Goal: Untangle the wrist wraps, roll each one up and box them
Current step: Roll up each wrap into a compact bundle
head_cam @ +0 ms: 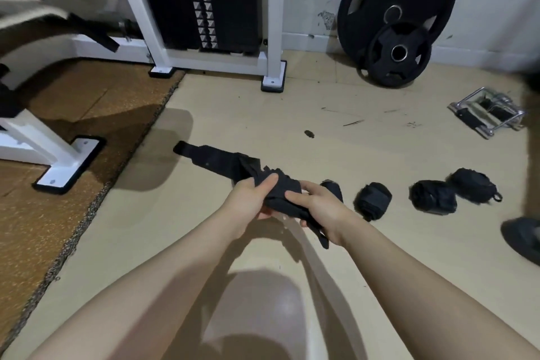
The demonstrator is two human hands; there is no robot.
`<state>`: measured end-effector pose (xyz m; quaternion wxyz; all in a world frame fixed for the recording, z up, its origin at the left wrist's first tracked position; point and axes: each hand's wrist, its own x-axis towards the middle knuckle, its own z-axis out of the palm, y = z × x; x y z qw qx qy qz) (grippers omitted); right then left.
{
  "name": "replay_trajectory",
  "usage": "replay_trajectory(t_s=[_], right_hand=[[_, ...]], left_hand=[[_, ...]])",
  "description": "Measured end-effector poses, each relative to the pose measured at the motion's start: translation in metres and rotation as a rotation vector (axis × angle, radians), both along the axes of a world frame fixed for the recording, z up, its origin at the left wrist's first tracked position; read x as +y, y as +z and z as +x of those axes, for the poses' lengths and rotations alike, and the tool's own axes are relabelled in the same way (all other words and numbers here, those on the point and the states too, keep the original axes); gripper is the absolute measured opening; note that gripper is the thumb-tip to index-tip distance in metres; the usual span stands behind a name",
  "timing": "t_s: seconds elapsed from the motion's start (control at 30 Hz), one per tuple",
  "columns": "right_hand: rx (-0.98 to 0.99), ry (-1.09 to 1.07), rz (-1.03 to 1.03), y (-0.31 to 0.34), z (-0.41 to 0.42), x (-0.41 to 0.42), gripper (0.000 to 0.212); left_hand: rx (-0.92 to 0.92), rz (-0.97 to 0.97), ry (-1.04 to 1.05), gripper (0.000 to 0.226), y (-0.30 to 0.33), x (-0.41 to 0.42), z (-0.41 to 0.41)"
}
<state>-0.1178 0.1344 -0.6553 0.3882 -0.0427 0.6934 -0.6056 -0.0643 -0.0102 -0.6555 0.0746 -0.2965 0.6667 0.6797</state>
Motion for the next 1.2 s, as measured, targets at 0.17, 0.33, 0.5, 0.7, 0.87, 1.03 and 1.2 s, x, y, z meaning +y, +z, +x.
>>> replay_trajectory(t_s=[0.17,0.33,0.5,0.7,0.87,1.03,1.2], right_hand=[[0.098,0.069,0.031,0.037,0.021,0.012,0.026],[0.049,0.131,0.063,0.065,0.050,0.031,0.028],[0.255,0.143,0.212,0.068,0.058,0.041,0.037],[0.441,0.167,0.407,0.061,0.090,0.033,0.040],[0.588,-0.062,0.510,0.062,0.095,0.031,0.011],[0.205,-0.080,0.186,0.075,0.107,0.017,0.017],[0.136,-0.078,0.214,0.074,0.120,-0.002,0.022]], left_hand=[[0.123,0.180,0.003,0.035,0.034,0.018,0.035],[0.134,0.099,0.055,0.044,0.056,0.035,0.063],[0.135,0.298,0.132,0.025,0.063,0.048,0.070],[0.092,0.146,0.240,0.020,0.040,0.044,0.083],[0.168,0.135,0.197,0.029,0.035,0.032,0.093],[0.218,0.098,0.172,0.025,0.036,0.021,0.104],[0.225,-0.010,0.136,0.024,0.029,0.006,0.120]])
